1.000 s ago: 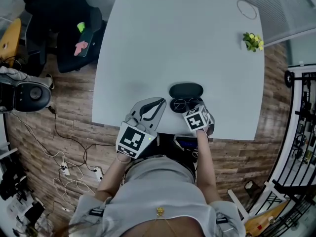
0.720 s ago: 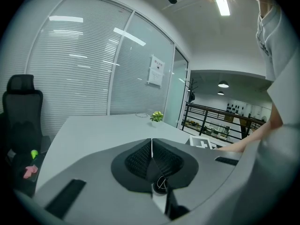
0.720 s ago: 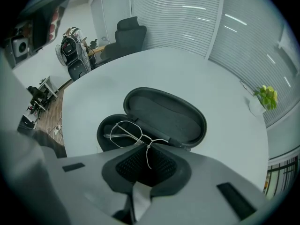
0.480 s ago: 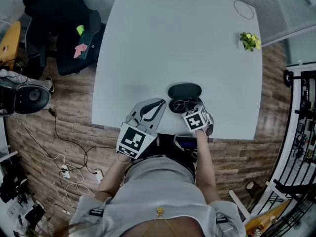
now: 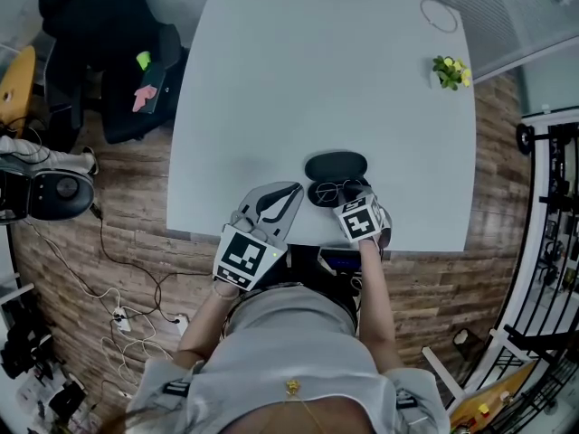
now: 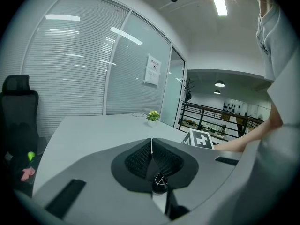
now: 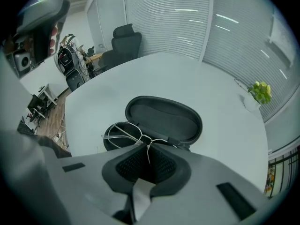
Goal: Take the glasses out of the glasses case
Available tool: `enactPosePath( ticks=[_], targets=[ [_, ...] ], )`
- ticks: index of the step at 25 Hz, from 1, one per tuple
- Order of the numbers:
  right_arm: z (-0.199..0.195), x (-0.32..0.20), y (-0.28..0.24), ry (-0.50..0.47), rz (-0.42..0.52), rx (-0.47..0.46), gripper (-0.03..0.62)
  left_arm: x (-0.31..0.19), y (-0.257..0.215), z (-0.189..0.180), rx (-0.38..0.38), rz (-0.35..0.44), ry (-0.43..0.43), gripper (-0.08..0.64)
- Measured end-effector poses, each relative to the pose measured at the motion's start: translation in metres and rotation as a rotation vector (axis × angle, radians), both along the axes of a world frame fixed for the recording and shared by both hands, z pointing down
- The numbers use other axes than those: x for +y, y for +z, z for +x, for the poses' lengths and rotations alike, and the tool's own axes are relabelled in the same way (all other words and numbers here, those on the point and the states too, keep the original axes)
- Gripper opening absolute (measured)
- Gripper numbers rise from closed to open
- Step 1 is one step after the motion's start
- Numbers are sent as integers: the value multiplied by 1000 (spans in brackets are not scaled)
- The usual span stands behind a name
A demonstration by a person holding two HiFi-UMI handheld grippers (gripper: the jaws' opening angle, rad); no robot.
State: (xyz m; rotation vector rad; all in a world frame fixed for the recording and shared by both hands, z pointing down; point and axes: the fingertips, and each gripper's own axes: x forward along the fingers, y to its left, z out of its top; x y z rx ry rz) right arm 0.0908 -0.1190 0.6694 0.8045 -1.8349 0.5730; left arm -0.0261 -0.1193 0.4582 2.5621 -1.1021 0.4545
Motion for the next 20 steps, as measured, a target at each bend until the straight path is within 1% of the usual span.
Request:
enactPosePath(
  ticks=[6, 11, 15, 18, 20],
  targets=[
    [3, 3, -4, 12, -12, -28, 32, 4, 0, 8, 12, -9, 18, 30],
    [2, 8, -2, 79, -56, -125, 32, 7, -1, 11, 10, -7, 25, 31],
    [0, 9, -8, 95, -70, -163, 32, 8, -1, 11, 6, -9, 27, 31],
    [-6, 15, -6, 128, -110, -234, 32, 9, -1, 11, 8, -10, 27, 31],
    [-9, 17, -7, 137, -118, -259, 32, 10, -1, 12, 7, -10, 27, 31]
  ],
)
